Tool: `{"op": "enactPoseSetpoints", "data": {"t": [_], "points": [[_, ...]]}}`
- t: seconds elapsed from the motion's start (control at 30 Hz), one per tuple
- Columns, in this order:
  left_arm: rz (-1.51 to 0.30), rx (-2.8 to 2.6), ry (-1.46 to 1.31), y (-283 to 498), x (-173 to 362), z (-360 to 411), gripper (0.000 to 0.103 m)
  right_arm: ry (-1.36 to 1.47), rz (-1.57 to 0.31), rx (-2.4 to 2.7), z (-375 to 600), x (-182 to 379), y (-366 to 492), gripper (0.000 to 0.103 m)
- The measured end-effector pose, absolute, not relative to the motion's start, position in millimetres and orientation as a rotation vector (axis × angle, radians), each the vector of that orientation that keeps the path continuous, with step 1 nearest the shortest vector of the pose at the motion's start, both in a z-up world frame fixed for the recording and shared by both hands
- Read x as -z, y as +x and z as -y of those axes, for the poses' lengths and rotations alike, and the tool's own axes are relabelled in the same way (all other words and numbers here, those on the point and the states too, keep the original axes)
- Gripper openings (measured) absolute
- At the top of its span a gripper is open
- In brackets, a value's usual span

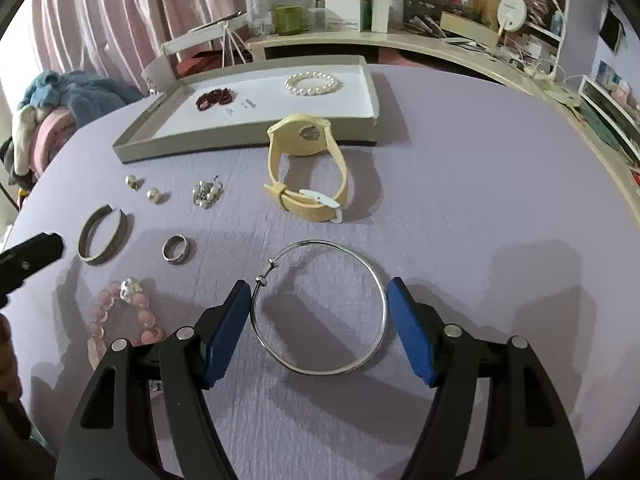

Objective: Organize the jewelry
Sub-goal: 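Grasp the thin silver wire bangle with the right tool, then grasp the grey metal cuff with the left tool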

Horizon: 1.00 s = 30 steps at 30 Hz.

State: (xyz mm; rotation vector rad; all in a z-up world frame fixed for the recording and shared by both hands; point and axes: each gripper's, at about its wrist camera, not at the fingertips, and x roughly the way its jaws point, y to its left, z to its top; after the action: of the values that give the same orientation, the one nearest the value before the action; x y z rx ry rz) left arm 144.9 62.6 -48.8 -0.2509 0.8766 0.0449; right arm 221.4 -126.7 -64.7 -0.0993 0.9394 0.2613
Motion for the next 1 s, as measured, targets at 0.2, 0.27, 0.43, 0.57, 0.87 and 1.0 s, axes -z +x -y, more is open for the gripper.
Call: {"op": "enactPoseSetpoints", "data": {"t": [0.2, 0.27, 0.43, 0.57, 0.87, 1.0], "points": [[-0.925, -0.022, -0.212, 168, 60, -54, 0.094, -0.063, -0.921, -0.242, 134, 55, 220, 0.071], [-0.946, -0.021, -0.202, 176, 65, -52, 0.094, -0.051, -0.923, -0.235, 136, 55, 220, 0.071], [-0.980, -0.033, -0.173, 190, 73, -50, 0.093, -0.035, -0.931, -0.221, 142, 55, 219, 0.071], [-0.981, -0.063, -0.103, 194, 73, -43, 0.076, -0.013, -0.939, -0.212, 145, 55, 221, 0.071], [-0.966, -0.062, -0.101, 184, 71, -44, 0.067, 0.005, -0.926, -0.230, 144, 50, 219, 0.071], [-0.939, -0.078, -0.136, 174, 61, -54, 0.067, 0.020, -0.898, -0.251, 142, 39, 219, 0.071]]}}
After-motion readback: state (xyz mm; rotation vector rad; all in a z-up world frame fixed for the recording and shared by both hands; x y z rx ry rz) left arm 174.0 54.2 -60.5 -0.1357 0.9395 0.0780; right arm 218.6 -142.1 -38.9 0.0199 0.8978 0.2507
